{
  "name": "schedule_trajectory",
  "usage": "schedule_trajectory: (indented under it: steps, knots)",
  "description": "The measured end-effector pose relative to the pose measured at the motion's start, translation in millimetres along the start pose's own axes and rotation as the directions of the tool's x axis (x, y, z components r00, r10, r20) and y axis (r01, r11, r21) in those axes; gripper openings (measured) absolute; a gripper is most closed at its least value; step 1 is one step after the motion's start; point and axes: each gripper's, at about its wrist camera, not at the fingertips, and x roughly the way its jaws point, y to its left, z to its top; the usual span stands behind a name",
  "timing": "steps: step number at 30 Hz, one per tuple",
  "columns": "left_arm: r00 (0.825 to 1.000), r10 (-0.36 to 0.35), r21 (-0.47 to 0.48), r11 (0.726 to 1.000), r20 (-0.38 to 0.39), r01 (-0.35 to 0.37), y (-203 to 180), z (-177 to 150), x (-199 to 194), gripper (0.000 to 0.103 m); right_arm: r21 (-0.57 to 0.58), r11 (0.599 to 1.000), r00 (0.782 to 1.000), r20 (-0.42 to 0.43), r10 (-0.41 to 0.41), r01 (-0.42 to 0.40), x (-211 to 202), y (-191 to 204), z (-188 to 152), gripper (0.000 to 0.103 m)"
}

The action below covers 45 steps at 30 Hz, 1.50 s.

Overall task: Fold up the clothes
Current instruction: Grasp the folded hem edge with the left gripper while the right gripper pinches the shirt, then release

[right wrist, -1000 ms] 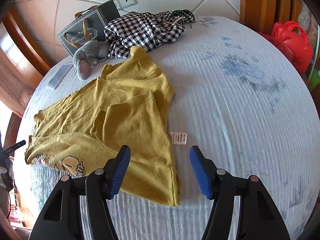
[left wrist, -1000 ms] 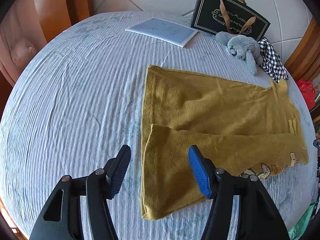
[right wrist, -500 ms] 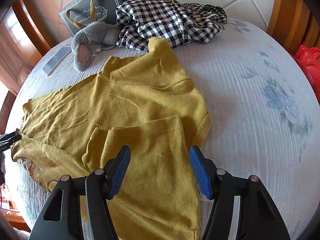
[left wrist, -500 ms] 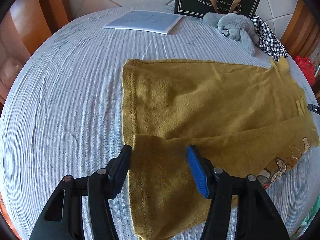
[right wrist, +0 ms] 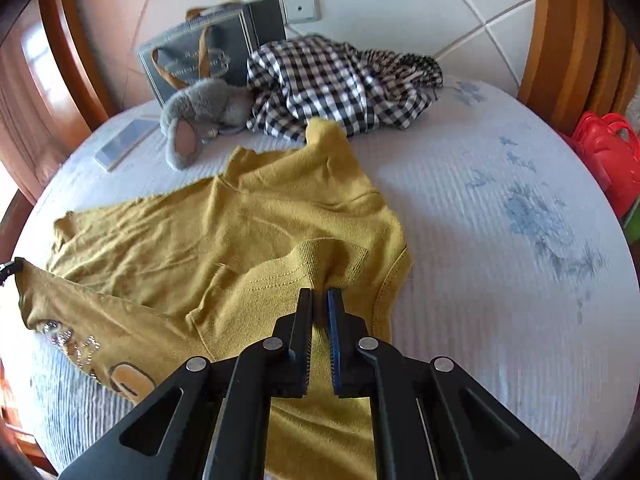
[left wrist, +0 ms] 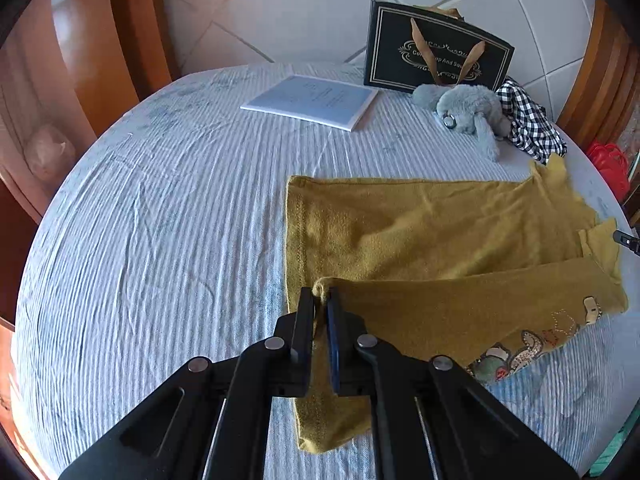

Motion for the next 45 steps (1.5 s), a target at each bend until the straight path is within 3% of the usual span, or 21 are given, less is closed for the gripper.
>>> schedule_trajectory:
  steps: [6, 8, 10, 14, 19, 21, 24, 26, 27, 29, 30, 31, 33, 35, 38, 42, 45]
  knots:
    - [0.992, -0.005, -0.021, 1.0, 0.122, 0.007, 2, -21, -75, 0.005, 0.014, 0.999, 0.978, 0.204, 0.042, -0.045, -101, 3, -26, 0.007]
    - [0.988, -0.008, -0.026, 1.0, 0.154, 0.012, 3, -29, -96, 0.005, 0.001, 0.999, 0.968, 0.246, 0.048, -0.05, -127, 5, -37, 0.007]
    - [0.99, -0.008, -0.023, 1.0, 0.138, 0.011, 3, -32, -93, 0.005, -0.007, 0.998, 0.965, 0.258, 0.057, -0.058, -144, 6, -45, 0.007]
    - [0.996, -0.006, -0.016, 1.0, 0.089, 0.008, 0, -34, -79, 0.005, -0.023, 0.997, 0.976, 0.207, 0.072, -0.069, -145, 4, -50, 0.007]
    - [1.0, -0.004, -0.007, 1.0, 0.028, 0.004, -3, -37, -61, 0.005, -0.062, 0.994, 0.994, 0.054, 0.099, -0.095, -96, 3, -40, 0.007]
    - [0.999, 0.02, 0.004, 1.0, -0.026, -0.019, -6, -34, -37, 0.005, -0.068, 0.993, 0.995, -0.004, 0.098, -0.098, -66, 2, -32, 0.007]
    - [0.99, 0.058, 0.013, 0.998, -0.131, -0.056, -7, -29, 7, 0.005, -0.057, 0.994, 0.991, -0.1, 0.092, -0.098, -21, 0, -25, 0.007]
    - [0.973, 0.085, 0.025, 0.996, -0.212, -0.082, -9, -34, 33, 0.006, -0.042, 0.995, 0.982, -0.17, 0.078, -0.087, 9, -2, -26, 0.007]
    - [0.962, 0.099, 0.032, 0.995, -0.253, -0.094, -10, -37, 46, 0.008, -0.036, 0.997, 0.977, -0.206, 0.059, -0.067, 20, -2, -30, 0.009]
    - [0.957, 0.122, 0.043, 0.992, -0.264, -0.115, -12, -41, 54, 0.014, -0.014, 1.0, 0.967, -0.253, 0.017, -0.021, 33, -8, -40, 0.019]
    - [0.955, 0.127, 0.044, 0.992, -0.269, -0.119, -12, -42, 54, 0.017, 0.004, 1.0, 0.964, -0.265, -0.004, 0.005, 35, -12, -44, 0.034]
    - [0.957, 0.119, 0.033, 0.993, -0.265, -0.114, -9, -42, 49, 0.02, 0.012, 1.0, 0.964, -0.265, -0.002, 0.005, 33, -12, -47, 0.038]
    - [0.965, 0.104, 0.007, 0.994, -0.24, -0.106, -4, -42, 32, 0.021, 0.022, 1.0, 0.966, -0.256, 0.019, -0.014, 26, -10, -50, 0.038]
    - [0.975, 0.095, -0.009, 0.995, -0.199, -0.099, 1, -43, 11, 0.031, 0.032, 0.999, 0.968, -0.247, 0.04, -0.033, 19, -7, -53, 0.038]
    - [0.987, 0.047, -0.023, 0.998, -0.155, -0.052, 2, -45, -14, 0.036, 0.046, 0.997, 0.97, -0.233, 0.072, -0.063, 9, -4, -59, 0.035]
    - [0.987, -0.012, 0.018, 1.0, -0.162, 0.015, -14, -44, -11, 0.036, 0.064, 0.993, 0.97, -0.214, 0.113, -0.102, -5, 1, -65, 0.034]
    - [0.977, -0.031, 0.031, 0.999, -0.212, 0.039, -24, -47, 5, 0.036, 0.078, 0.988, 0.969, -0.198, 0.144, -0.131, -15, 5, -71, 0.034]
